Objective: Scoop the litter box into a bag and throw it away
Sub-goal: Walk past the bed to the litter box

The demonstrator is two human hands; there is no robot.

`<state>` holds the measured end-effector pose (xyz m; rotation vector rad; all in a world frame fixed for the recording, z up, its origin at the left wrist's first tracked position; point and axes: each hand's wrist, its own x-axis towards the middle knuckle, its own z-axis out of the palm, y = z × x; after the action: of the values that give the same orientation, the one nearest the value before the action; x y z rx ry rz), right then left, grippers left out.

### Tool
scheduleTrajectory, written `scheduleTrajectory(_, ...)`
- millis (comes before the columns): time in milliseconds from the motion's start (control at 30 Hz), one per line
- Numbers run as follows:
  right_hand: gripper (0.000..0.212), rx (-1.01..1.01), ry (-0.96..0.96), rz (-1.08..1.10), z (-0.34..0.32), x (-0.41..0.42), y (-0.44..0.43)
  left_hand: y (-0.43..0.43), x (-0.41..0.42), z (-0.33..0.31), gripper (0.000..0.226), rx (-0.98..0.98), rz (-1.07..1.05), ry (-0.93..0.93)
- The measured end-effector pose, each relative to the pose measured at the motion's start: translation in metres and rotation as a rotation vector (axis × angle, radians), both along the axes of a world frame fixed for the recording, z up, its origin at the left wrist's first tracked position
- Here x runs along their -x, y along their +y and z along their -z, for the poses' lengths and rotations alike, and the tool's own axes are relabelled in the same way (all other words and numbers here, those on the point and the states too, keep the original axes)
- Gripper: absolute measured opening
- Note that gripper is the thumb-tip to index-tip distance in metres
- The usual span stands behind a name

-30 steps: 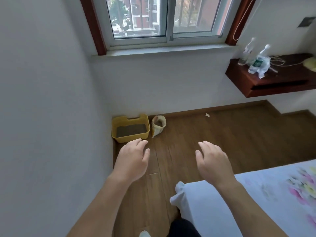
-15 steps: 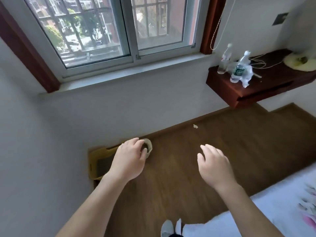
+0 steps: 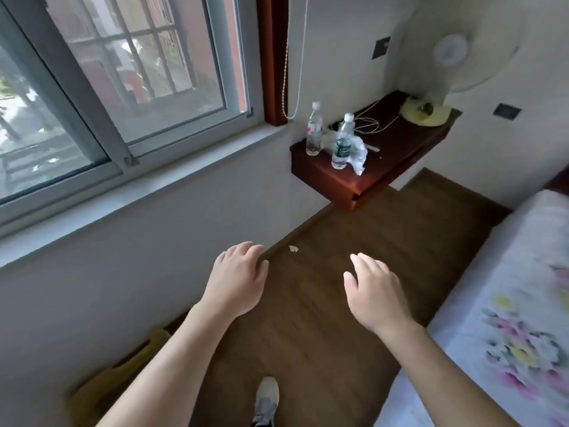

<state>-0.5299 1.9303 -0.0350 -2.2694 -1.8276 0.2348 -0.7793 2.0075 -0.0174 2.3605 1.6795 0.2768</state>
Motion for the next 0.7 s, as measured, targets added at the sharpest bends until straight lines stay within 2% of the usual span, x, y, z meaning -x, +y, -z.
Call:
scheduleTrajectory(367,0.048,0.007,0.047,0.294,0.008,-0.050,0.103,0.159,-0.076,0.012,0.040,0.033,0.272,0.003)
scheduleTrajectory(567,0.048,-0.035,0.124,0.454,0.002,-0.105,0.120,0.205,-0.150,0.016,0.042,0.060,0.398,-0.024)
scheduleTrajectory(700,0.047,-0.047,0.178,0.493,0.006,-0.161,0.132,0.224,-0.214,0.016,0.043,0.091,0.399,-0.046)
